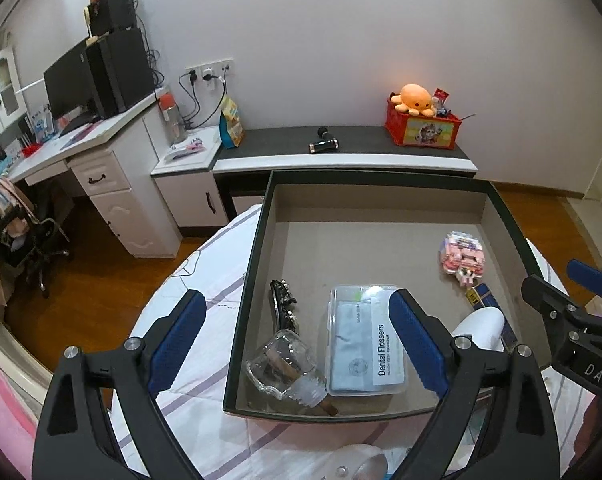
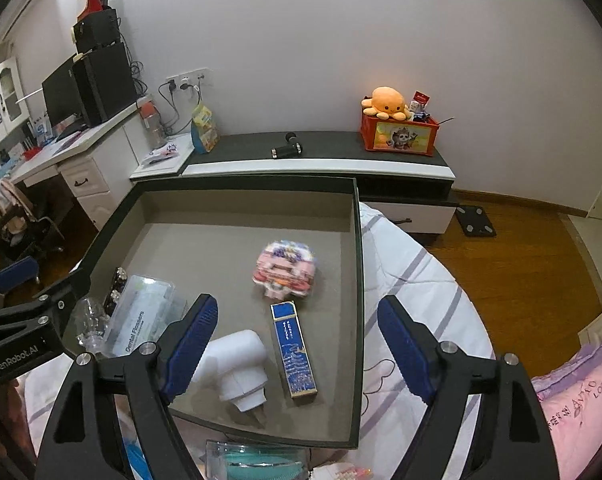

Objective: Organize rigid objects
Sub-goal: 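Withdraw both tools from the pink box back over the bed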

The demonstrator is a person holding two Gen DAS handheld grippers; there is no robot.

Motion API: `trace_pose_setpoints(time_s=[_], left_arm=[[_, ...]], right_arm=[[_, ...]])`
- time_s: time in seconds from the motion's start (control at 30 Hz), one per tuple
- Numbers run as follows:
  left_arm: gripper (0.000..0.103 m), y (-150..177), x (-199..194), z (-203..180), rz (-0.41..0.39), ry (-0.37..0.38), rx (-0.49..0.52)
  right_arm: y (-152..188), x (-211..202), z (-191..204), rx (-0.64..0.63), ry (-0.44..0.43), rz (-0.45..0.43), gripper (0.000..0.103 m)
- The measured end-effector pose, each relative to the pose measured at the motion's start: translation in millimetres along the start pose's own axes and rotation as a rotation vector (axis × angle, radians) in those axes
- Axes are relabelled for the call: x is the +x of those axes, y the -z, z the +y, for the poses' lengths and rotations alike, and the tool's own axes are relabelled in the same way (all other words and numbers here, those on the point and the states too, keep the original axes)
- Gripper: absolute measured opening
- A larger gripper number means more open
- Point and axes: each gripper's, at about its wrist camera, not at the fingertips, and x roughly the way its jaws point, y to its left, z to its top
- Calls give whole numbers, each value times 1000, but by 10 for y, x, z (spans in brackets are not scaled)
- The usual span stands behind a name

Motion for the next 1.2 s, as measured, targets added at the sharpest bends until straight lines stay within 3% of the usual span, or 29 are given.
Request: trace_pose_setpoints(time_s=[0.43,0.73,1.2], left_arm=[[94,209,-629,-19,-113,-3,-2],[97,536,-1516,-31,-268,-29,-6],[103,972,-2842,-92,-547,-4,27]], right_arm=[[173,-766,91,-31,24,-135,84],[561,-1646,157,-29,45,-280,84],[1060,-2863,347,-49,69,-514,88]])
